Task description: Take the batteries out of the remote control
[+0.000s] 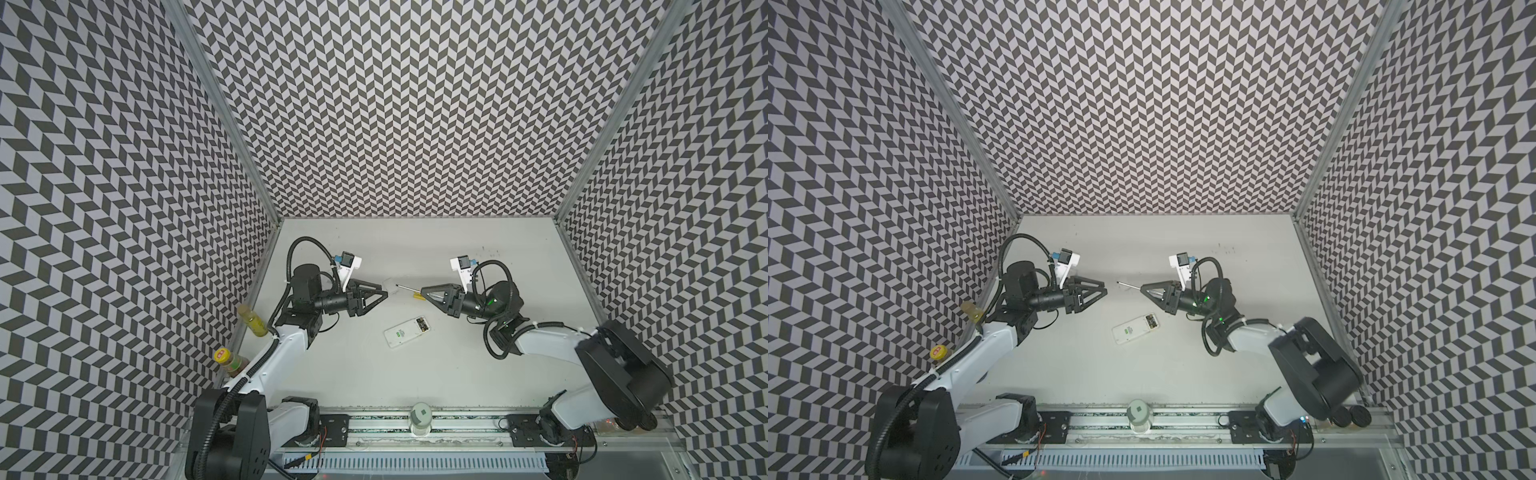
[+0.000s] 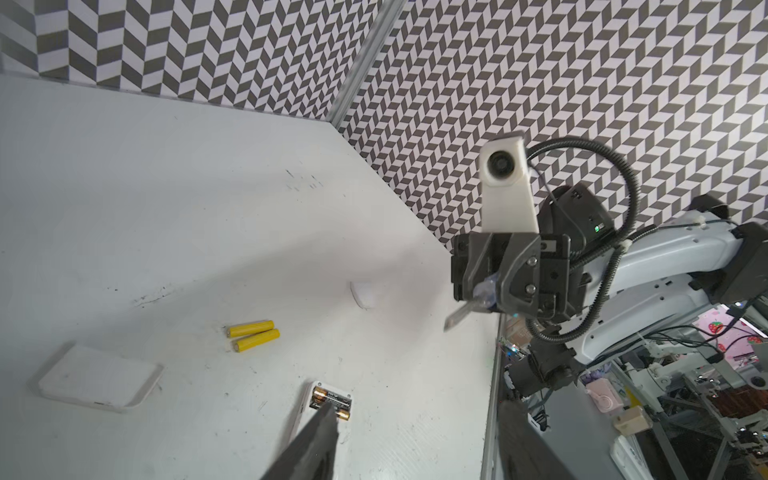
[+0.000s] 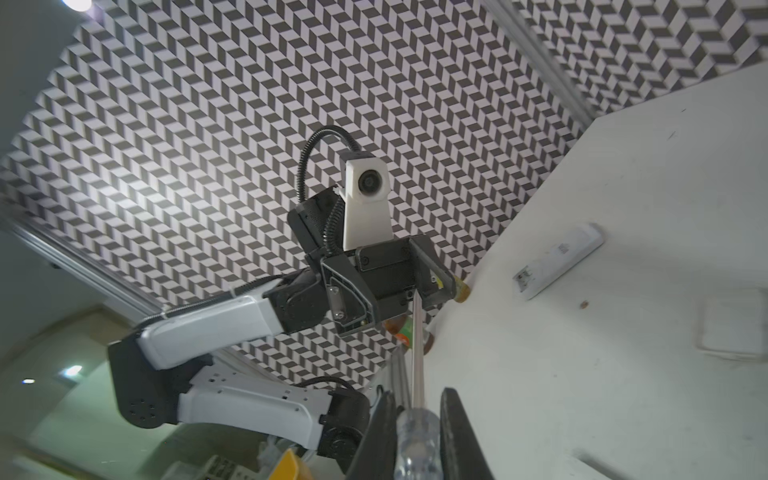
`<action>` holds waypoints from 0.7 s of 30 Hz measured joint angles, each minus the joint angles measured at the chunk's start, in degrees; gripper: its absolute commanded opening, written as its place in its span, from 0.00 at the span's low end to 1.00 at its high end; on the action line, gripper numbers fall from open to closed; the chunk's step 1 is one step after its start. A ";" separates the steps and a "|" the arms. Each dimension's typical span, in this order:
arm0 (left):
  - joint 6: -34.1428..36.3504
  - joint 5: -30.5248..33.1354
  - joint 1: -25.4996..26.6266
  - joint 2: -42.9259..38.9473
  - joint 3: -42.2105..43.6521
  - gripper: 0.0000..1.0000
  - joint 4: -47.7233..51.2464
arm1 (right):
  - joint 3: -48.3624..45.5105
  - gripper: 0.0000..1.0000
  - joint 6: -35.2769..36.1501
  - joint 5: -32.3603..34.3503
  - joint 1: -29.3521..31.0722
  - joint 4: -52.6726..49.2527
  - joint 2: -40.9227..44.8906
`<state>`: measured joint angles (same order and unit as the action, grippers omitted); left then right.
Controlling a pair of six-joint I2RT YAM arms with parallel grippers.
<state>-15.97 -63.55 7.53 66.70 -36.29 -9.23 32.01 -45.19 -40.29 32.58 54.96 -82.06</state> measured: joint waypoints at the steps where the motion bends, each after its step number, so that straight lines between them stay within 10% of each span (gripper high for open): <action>1: 1.97 1.05 0.37 0.28 -0.72 0.63 1.75 | 0.35 0.00 2.64 1.07 -0.26 -4.50 2.29; 14: 26.12 23.39 8.74 5.38 -3.82 0.99 18.47 | 2.67 0.00 27.69 17.31 -3.52 -46.38 18.21; 21: 35.43 30.95 16.85 12.09 -5.20 0.97 22.80 | 2.75 0.00 36.96 22.49 -3.52 -55.69 24.68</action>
<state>19.46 -32.60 24.38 78.78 -41.50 13.56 34.76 -8.23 -17.80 29.06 -0.73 -57.39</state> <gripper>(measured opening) 0.992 0.168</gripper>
